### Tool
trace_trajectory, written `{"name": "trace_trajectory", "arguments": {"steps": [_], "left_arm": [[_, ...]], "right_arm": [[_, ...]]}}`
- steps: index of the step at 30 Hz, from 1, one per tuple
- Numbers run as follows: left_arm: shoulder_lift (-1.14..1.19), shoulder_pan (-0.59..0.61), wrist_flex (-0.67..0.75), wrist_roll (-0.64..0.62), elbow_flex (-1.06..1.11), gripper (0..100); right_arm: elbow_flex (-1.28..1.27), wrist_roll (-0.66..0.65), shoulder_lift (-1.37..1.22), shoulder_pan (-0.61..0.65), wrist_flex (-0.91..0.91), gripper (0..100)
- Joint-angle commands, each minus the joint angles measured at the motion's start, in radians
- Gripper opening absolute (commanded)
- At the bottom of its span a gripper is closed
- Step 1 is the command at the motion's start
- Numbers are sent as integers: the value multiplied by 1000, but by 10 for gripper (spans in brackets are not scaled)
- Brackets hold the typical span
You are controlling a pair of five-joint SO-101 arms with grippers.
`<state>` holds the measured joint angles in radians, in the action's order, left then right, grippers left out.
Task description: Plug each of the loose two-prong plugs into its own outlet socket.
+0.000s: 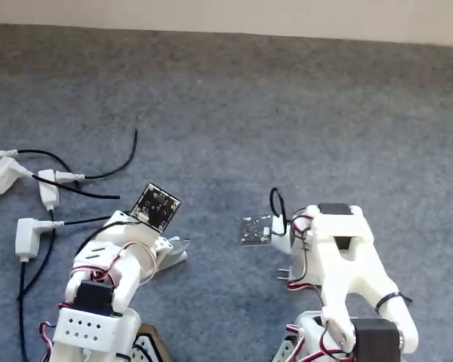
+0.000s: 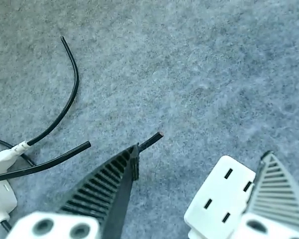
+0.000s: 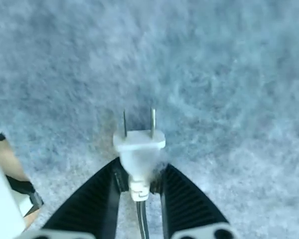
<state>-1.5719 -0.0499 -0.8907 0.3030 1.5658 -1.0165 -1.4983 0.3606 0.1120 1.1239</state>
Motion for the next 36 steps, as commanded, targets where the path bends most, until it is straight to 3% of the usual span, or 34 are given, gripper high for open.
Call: {"name": "trace_trajectory", "arguments": {"steps": [1,6,8,20,22,25,36], "left_arm": [[-7,-8,17,0,-5,358],[-7,-8,17,0,-5,358],[-7,-8,17,0,-5,358],[-7,-8,14,0,-7,358],[-7,-8,14,0,-7,358],[-7,-8,14,0,-7,358],[-8,-4,14,-3,-18,358]], "right_arm": [[2,6,1,-28,-2,23],[-1,14,1,-28,-2,257],[-2,12,1,-28,-2,287],[-7,8,1,-27,-2,252],[-8,8,1,-27,-2,193],[-5,8,1,-22,-2,9],[16,41,4,-19,5,4]]}}
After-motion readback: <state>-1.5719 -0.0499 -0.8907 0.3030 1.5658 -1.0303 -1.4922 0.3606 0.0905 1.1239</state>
